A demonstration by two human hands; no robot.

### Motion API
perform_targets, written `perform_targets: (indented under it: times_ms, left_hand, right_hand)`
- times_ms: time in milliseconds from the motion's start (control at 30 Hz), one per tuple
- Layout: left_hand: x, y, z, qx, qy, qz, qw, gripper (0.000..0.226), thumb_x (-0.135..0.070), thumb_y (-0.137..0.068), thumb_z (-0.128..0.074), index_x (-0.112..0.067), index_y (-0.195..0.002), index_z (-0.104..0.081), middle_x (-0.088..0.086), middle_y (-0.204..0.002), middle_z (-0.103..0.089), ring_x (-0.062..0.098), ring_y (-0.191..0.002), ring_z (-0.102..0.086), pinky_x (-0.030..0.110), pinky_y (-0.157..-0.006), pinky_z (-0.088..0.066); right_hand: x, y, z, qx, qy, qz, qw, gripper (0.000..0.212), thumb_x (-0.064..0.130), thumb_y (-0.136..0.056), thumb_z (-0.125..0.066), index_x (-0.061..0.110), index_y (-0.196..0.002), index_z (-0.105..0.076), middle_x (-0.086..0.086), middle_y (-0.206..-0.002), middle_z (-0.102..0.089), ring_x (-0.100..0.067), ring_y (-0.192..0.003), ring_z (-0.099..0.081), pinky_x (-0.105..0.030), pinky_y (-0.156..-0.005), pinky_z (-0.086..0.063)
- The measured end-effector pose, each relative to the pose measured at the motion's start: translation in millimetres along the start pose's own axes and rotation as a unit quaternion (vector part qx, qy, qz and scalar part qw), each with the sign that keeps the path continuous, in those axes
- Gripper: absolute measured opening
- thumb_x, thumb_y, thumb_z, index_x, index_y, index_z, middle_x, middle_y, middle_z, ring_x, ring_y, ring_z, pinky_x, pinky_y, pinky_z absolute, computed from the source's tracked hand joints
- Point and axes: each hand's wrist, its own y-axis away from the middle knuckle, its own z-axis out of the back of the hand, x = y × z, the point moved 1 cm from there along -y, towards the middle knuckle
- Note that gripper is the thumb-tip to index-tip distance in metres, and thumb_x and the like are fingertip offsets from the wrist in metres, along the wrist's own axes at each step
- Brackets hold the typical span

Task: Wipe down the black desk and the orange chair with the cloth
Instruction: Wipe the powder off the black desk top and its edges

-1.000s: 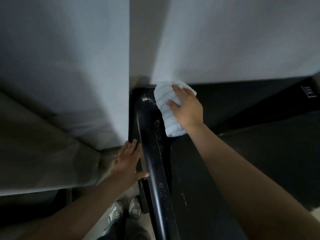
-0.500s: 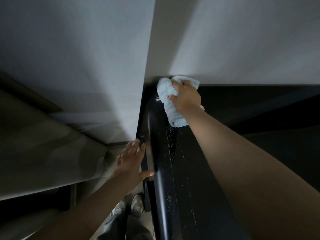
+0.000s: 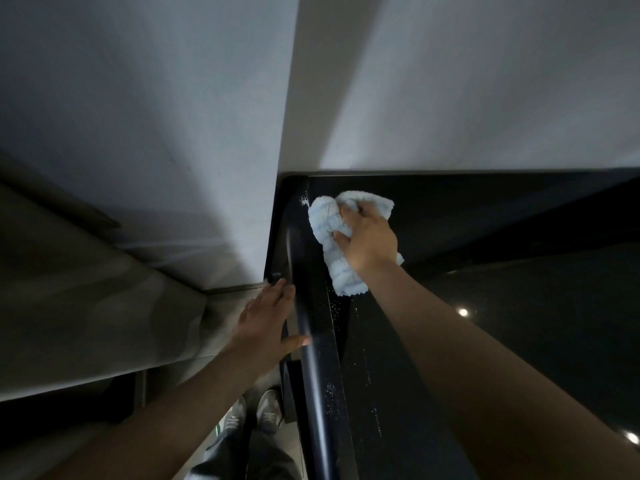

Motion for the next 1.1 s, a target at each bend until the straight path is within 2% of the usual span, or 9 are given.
perform_targets:
  times_ms: [100,267,500,700,1100]
  left_hand:
    - [-10.1,0.0,3.3,0.015,-0.005,-0.022,1.0,0.1,-0.055,-0.083,-0.062,-0.021,-0.153,0.001,-0.002,-0.16,0.013,0.018,-0.148,0.009,0.034,-0.121,-0.004]
    - [-25.4,1.6,9.7,0.05,-0.043,-0.025,0.997,0.117,-0.055,-0.073,-0.073,-0.02,-0.153,0.005,0.002,-0.159,0.021,0.021,-0.148,0.012,0.039,-0.121,-0.007]
    - [-32.2,2.3,19.9,0.092,-0.107,-0.02,0.99,0.117,-0.055,-0.074,-0.072,-0.021,-0.153,0.008,0.004,-0.158,0.023,0.027,-0.147,0.012,0.044,-0.12,-0.011]
    - [-33.7,2.1,21.9,0.094,-0.135,-0.016,0.986,0.122,-0.056,-0.069,-0.077,-0.022,-0.153,0.005,0.005,-0.159,0.018,0.03,-0.148,0.007,0.051,-0.117,-0.021]
    - [-28.0,1.3,19.8,0.104,-0.17,-0.013,0.98,0.131,-0.051,-0.062,-0.083,-0.022,-0.153,0.006,0.004,-0.159,0.018,0.034,-0.147,0.007,0.058,-0.115,-0.02]
  right_hand:
    - [-2.9,21.6,-0.3,0.006,0.008,0.0,1.0,0.047,0.037,-0.096,-0.051,0.026,-0.142,-0.043,-0.002,-0.144,-0.037,-0.022,-0.122,-0.045,-0.03,-0.073,-0.042]
    - [-8.1,56.0,-2.6,0.019,0.009,-0.011,1.0,0.05,0.036,-0.096,-0.052,0.028,-0.144,-0.04,-0.001,-0.149,-0.033,-0.021,-0.126,-0.043,-0.032,-0.082,-0.046]
    - [-17.1,96.7,-9.5,0.034,-0.008,-0.026,0.999,0.055,0.039,-0.096,-0.053,0.032,-0.147,-0.035,-0.001,-0.155,-0.026,-0.023,-0.135,-0.035,-0.035,-0.091,-0.046]
    - [-22.4,126.1,-15.3,0.043,-0.005,-0.038,0.998,0.057,0.038,-0.095,-0.055,0.034,-0.148,-0.034,0.0,-0.156,-0.025,-0.022,-0.137,-0.033,-0.034,-0.095,-0.045]
    - [-28.3,197.8,-26.8,0.025,-0.011,-0.069,0.997,0.056,0.041,-0.092,-0.06,0.03,-0.144,-0.043,-0.001,-0.153,-0.031,-0.023,-0.127,-0.044,-0.034,-0.091,-0.048]
